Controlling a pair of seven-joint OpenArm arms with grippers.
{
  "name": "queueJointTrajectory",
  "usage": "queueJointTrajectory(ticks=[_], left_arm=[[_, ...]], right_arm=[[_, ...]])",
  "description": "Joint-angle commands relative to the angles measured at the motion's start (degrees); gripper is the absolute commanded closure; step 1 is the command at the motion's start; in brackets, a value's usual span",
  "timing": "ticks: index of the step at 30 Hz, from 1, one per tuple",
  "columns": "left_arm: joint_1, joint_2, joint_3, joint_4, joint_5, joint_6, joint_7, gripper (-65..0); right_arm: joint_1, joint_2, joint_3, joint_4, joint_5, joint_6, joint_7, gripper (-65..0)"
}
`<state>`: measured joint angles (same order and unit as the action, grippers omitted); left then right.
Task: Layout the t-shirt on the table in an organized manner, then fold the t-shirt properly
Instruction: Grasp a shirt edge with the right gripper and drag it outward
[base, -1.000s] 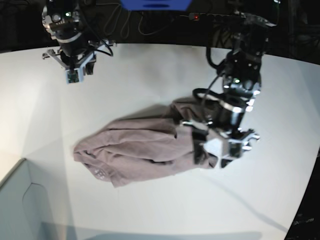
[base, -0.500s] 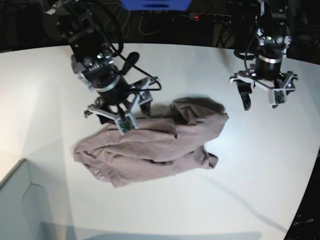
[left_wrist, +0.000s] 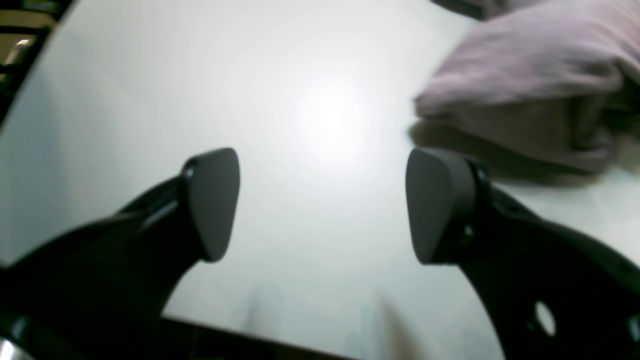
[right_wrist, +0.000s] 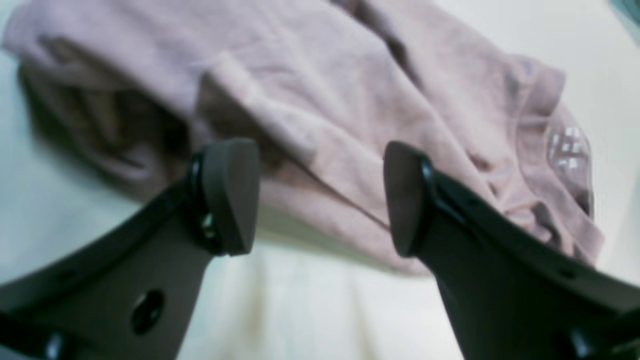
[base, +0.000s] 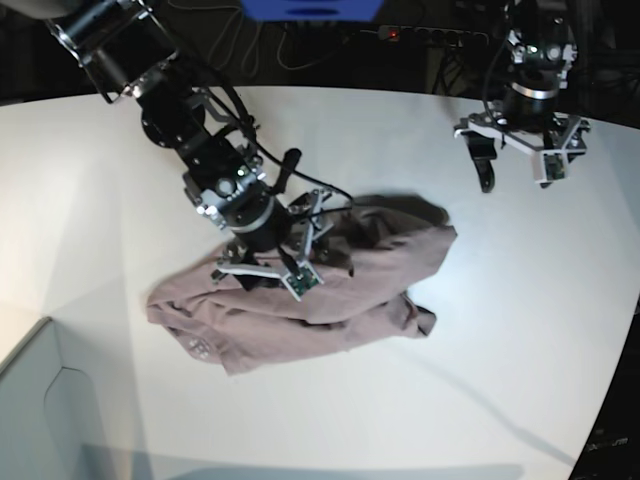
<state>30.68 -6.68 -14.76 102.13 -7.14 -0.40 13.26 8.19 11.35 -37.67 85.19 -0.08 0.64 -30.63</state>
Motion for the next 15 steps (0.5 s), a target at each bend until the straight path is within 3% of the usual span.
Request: queueJointTrajectory(ticks=[1, 9, 15], left_arm=[[0.22, -0.05, -0.31, 1.13, 0.06, 0.45, -1.26, -50.0], [-0.13, -0.14, -0.31, 1.13, 0.06, 0.45, -1.26, -50.0], [-0.13, -0.31, -0.31, 1.3, 0.15, 0.45, -1.26, -50.0]], right_arm=[[1.35, -0.32, 0.09, 0.13, -0.23, 0.1, 2.11, -39.6], [2.06, -0.41, -0.09, -1.63, -0.23, 0.1, 5.8, -39.6], [4.78, -0.85, -6.33, -6.02, -0.32, 0.1, 5.8, -39.6]])
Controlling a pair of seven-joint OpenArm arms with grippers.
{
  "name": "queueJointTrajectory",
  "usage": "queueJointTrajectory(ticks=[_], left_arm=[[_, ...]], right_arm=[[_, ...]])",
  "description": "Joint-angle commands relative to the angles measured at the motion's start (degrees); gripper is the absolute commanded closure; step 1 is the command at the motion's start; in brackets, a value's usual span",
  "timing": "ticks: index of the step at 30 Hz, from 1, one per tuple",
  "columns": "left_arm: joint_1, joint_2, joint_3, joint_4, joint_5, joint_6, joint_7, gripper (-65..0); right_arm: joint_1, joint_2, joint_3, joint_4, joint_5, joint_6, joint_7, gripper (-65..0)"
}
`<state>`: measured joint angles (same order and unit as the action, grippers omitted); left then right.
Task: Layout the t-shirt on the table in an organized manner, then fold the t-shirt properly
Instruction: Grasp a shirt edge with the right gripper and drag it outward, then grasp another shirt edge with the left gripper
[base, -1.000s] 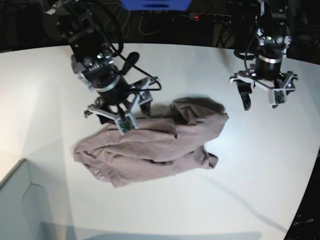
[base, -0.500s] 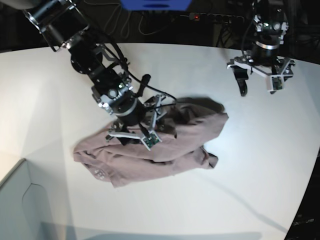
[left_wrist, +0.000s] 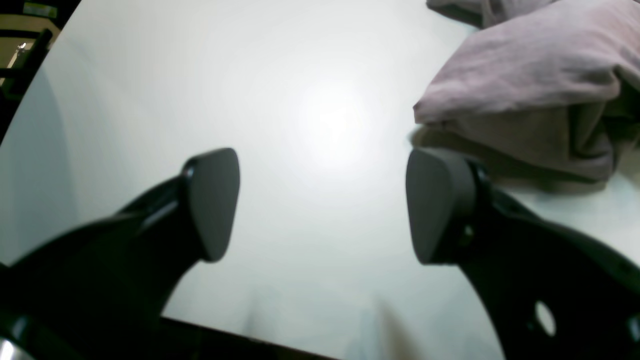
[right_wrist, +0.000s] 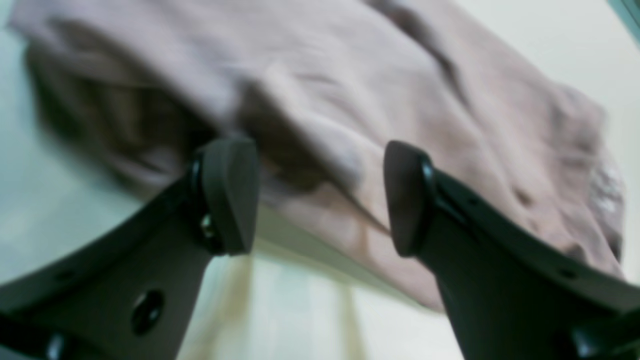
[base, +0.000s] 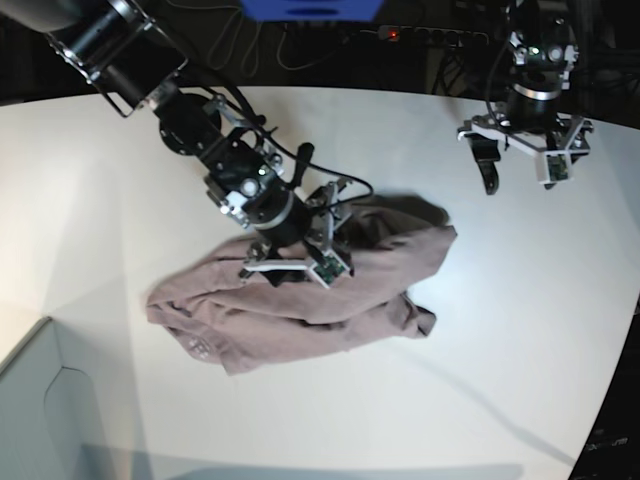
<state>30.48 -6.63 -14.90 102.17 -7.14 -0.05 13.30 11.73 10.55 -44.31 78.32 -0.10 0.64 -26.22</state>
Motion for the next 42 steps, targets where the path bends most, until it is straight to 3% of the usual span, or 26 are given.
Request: queueJointTrajectory(ticks=[1, 11, 13, 24, 25, 28, 34, 42], left_arm=[[0.07, -0.36, -0.18, 1.26, 0.15, 0.1, -1.3, -50.0], [0.42, -0.27, -3.43, 1.17, 0.15, 0.1, -1.3, -50.0], [0.42, -0.18, -3.43, 1.17, 0.15, 0.1, -1.3, -50.0], [0.51, -0.09, -4.49, 1.26, 0.15, 0.1, -1.21, -50.0], [0.51, -0.09, -5.1, 1.26, 0.15, 0.1, -1.21, -50.0], [0.51, -0.09, -5.9, 1.26, 0.15, 0.1, -1.21, -50.0], [-0.02, 0.0, -5.37, 1.43, 0.06, 0.1, -1.3, -50.1], [-2.48, 2.55, 0.96, 1.96, 0.06, 0.1, -1.3, -50.3]], right_arm=[[1.42, -0.13, 0.05, 0.49, -0.3, 0.1, 1.38, -39.5], [3.35, -0.83, 0.14, 0.49, -0.3, 0.1, 1.38, -39.3], [3.44, -0.83, 0.14, 0.49, -0.3, 0.1, 1.38, -36.8], [5.02, -2.15, 0.49, -6.28, -0.3, 0.1, 1.38, 0.0], [5.02, -2.15, 1.19, -6.19, -0.3, 0.1, 1.29, 0.0], [3.35, -1.36, 5.24, -2.06, -0.3, 0.1, 1.12, 0.0], [-3.42, 3.56, 13.15, 16.14, -0.3, 0.1, 0.94, 0.0], [-13.62, 6.9, 34.16, 35.83, -0.21, 0.1, 1.38, 0.0]])
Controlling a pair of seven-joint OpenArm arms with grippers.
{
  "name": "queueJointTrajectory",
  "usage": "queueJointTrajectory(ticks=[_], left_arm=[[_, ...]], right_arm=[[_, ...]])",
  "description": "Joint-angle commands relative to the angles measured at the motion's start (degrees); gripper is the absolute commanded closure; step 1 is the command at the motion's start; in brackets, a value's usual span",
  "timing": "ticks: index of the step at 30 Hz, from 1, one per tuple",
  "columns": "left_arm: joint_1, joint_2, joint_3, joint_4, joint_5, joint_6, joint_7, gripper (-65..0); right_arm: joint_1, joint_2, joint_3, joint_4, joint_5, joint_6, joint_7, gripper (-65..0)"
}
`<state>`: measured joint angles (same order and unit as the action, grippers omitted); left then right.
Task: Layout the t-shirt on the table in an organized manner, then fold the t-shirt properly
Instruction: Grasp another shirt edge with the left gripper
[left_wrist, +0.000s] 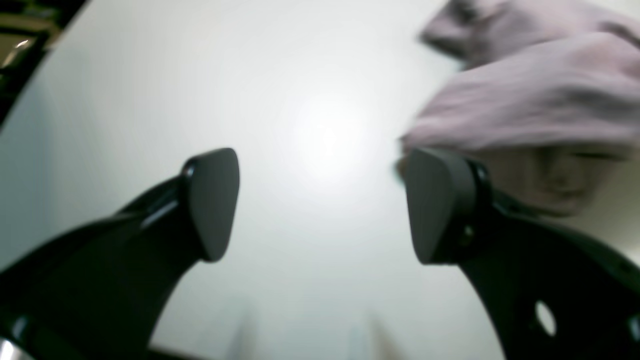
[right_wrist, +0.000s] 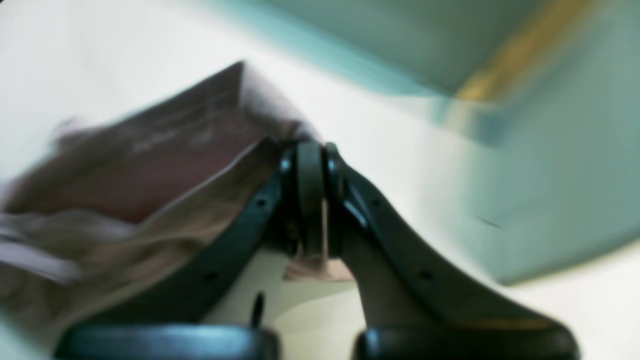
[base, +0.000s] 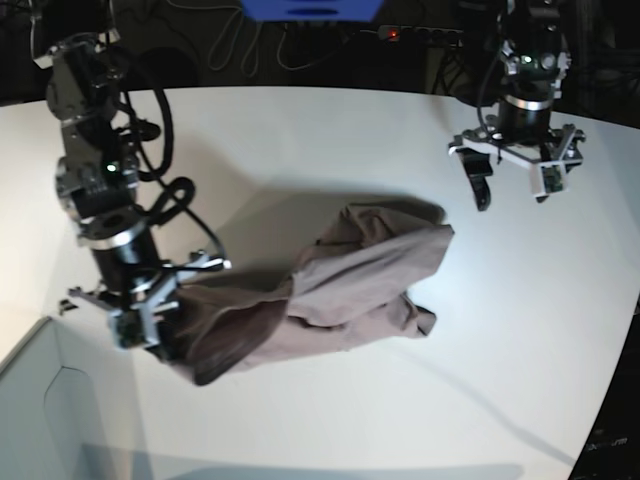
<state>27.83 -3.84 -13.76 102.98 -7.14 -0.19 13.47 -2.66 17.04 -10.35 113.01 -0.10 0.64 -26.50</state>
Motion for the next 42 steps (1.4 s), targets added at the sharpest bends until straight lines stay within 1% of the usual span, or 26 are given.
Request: queueJointTrajectory(ticks=[1, 2, 4, 6, 8, 11, 13, 16, 19, 23, 29, 32, 34, 36, 40, 42], left_arm=[[-0.19, -0.25, 0.79, 0.89, 0.06, 0.23, -1.47, -50.3], [-0.98, -0.25, 2.02, 0.8, 0.15, 0.23, -1.47, -50.3], [-2.47, -0.25, 4.31, -0.08, 0.15, 0.23, -1.12, -50.3], [-3.79, -0.16, 6.51, -3.24, 0.15, 0.23, -1.47, -50.3], [-6.34, -0.08, 8.53, -6.41, 0.15, 0.23, -1.47, -50.3], [-10.03, 0.72, 12.57, -12.47, 0.06, 0.23, -1.56, -50.3], [-12.23, 1.86, 14.68, -15.9, 0.06, 0.23, -1.56, -50.3], [-15.13, 3.53, 18.46, -20.83, 0.06, 0.23, -1.56, -50.3], [-16.8, 3.97, 22.51, -23.55, 0.06, 0.23, -1.56, -50.0], [-15.57, 3.18, 27.34, -22.23, 0.15, 0.23, -1.65, -50.0], [-11.7, -2.19, 32.53, -17.4, 0.24, 0.23, -1.65, -50.0], [-12.85, -2.89, 35.34, -20.3, 0.15, 0.23, -1.65, -50.0], [-15.57, -2.1, 37.45, -23.2, 0.15, 0.32, -1.65, -50.0], [-17.24, -0.43, 38.51, -25.31, 0.15, 0.32, -1.65, -50.0], [-19.88, 3.18, 38.86, -28.39, 0.5, 0.32, -1.65, -49.9], [-20.49, 3.79, 38.86, -29.0, 0.59, 0.32, -1.65, -49.7]], right_arm=[[-0.03, 0.41, 3.1, 2.2, -0.12, 0.1, 1.75, 0.0], [-0.64, 0.33, 6.0, 3.08, -0.12, 0.1, 1.84, 0.0], [-1.78, 0.33, 11.01, 3.25, -0.03, 0.1, 4.22, 0.0], [-3.72, 0.24, 14.96, 3.25, -0.03, 0.1, 6.5, 0.0], [-5.39, 0.24, 16.55, 3.25, -0.03, 0.1, 7.91, 0.0], [-6.97, 0.24, 18.66, 3.25, -0.03, 0.1, 8.26, 0.0], [-7.23, -0.91, 20.77, 3.25, -0.03, 0.1, 8.17, 0.0], [-7.41, -3.46, 24.11, 3.25, -0.03, 0.1, 8.17, 0.0], [-7.5, -4.07, 24.72, 3.25, -0.03, 0.1, 8.17, 0.0], [-8.11, -4.07, 24.63, 3.25, -0.03, 0.1, 8.17, 0.0], [-8.11, -4.69, 24.63, 3.25, -0.03, 0.1, 8.08, 0.0], [-8.2, -4.86, 24.63, 3.25, -0.03, 0.1, 8.08, 0.0], [-8.2, -4.95, 24.63, 3.25, -0.03, 0.1, 8.08, 0.0], [-8.29, -4.95, 24.63, 3.25, -0.03, 0.1, 8.08, 0.0], [-8.29, -4.95, 24.63, 3.25, -0.03, 0.1, 8.0, 0.0], [-8.29, -4.95, 24.63, 3.25, -0.03, 0.1, 8.0, 0.0]])
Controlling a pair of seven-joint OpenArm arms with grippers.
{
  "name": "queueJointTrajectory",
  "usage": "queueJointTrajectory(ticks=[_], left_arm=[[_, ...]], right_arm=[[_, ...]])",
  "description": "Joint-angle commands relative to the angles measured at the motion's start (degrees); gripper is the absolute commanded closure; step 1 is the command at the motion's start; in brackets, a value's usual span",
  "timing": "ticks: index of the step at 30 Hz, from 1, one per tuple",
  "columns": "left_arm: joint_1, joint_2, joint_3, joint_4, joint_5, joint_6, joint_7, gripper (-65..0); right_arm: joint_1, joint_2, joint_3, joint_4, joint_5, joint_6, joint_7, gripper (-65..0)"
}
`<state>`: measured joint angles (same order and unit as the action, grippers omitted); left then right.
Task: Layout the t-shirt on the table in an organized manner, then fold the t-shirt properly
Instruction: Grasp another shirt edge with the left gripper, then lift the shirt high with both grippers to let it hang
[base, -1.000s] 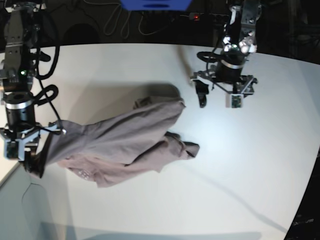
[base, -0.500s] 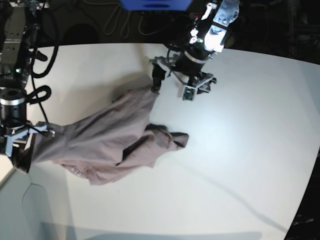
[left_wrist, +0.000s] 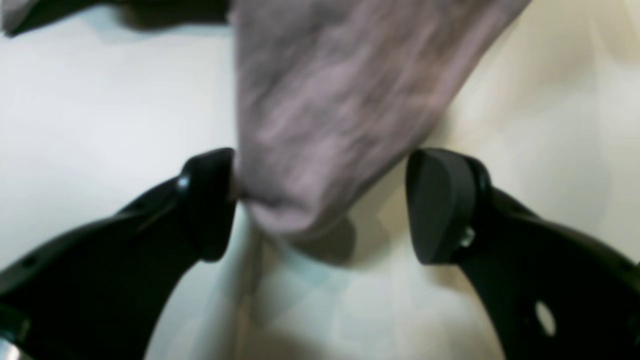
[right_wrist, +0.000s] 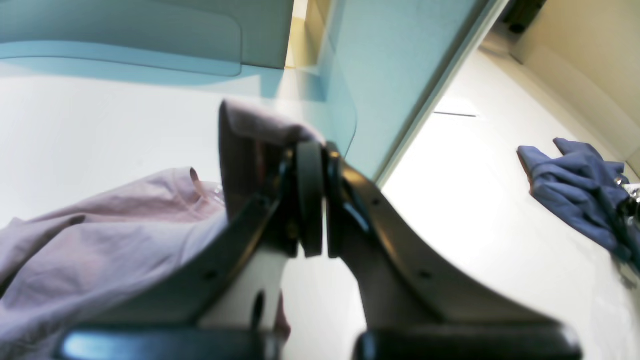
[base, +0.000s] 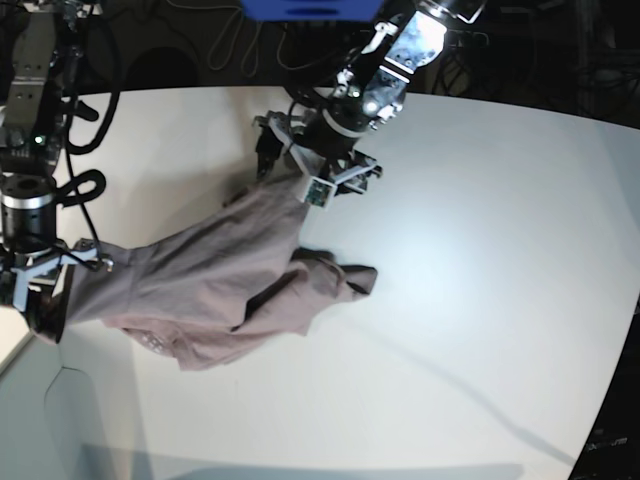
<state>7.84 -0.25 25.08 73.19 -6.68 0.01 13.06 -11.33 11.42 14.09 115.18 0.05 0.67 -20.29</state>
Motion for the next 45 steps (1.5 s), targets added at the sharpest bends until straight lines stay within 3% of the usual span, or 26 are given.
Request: queueJointTrajectory(ticks=[1, 3, 5, 7, 8, 10, 13, 18, 21, 26, 36, 40, 45], left_arm=[[-0.58, 0.21, 0.02, 0.79, 0.13, 0.12, -1.24, -48.1], [-0.41, -0.06, 0.02, 1.41, 0.04, 0.12, -1.24, -39.9], [-0.32, -0.5, -0.33, 2.2, -0.31, 0.12, -1.24, -23.9], [-0.06, -2.78, -0.42, 3.69, -0.31, 0.38, -1.24, -3.9], [0.03, -4.19, -0.42, 4.83, -0.31, 0.56, -1.15, 0.0], [0.74, -6.47, -0.6, 8.0, -0.31, 0.65, -1.15, -2.2], [3.02, -9.55, -4.64, 15.74, -0.31, 0.65, -1.15, 0.0], [6.19, -10.52, -19.15, 28.39, 0.13, 0.21, -1.15, 0.0], [4.87, -10.52, -24.51, 31.82, 0.22, 0.21, -1.15, 0.0], [-2.78, -10.69, -27.67, 35.25, 0.74, 0.21, -1.06, 0.0], [-14.47, -10.69, -27.59, 43.08, 18.94, 0.12, -1.41, 0.0], [-13.07, -10.69, -30.49, 42.99, 26.59, 0.12, -10.55, -0.1], [-8.32, -10.17, -34.09, 42.99, 32.22, 0.38, -23.65, -0.4]], right_arm=[[0.39, 0.67, 0.2, 1.09, -0.19, 0.08, 1.79, 0.0], [0.48, 0.76, 0.2, 1.09, -0.19, 0.08, 1.79, 0.0], [0.83, 1.02, 0.37, 1.0, -0.19, 0.08, 1.79, 0.0], [1.09, 1.02, 0.46, 1.0, -0.27, 0.08, 1.79, 0.0], [1.18, 1.11, 0.46, 1.0, -0.27, 0.08, 1.79, 0.0], [1.71, 1.2, 0.46, 1.0, -0.27, 0.08, 1.88, 0.0], [2.23, 1.2, 0.55, 1.18, -0.36, 0.08, 1.88, 0.0], [3.11, 0.76, 0.55, 1.53, -0.36, 0.08, 2.32, 0.0], [3.38, 0.67, 0.55, 1.62, -0.36, 0.08, 5.57, 0.0], [3.82, -1.35, 0.55, 1.7, -0.36, 0.08, 15.33, 0.0], [11.55, -5.31, 0.64, 1.7, -0.36, 0.08, 29.48, 0.0], [15.07, -6.8, 0.64, 1.7, -0.36, 0.08, 34.93, 0.0], [19.9, -6.89, 0.55, 1.44, -0.36, 0.08, 35.55, 0.0]])
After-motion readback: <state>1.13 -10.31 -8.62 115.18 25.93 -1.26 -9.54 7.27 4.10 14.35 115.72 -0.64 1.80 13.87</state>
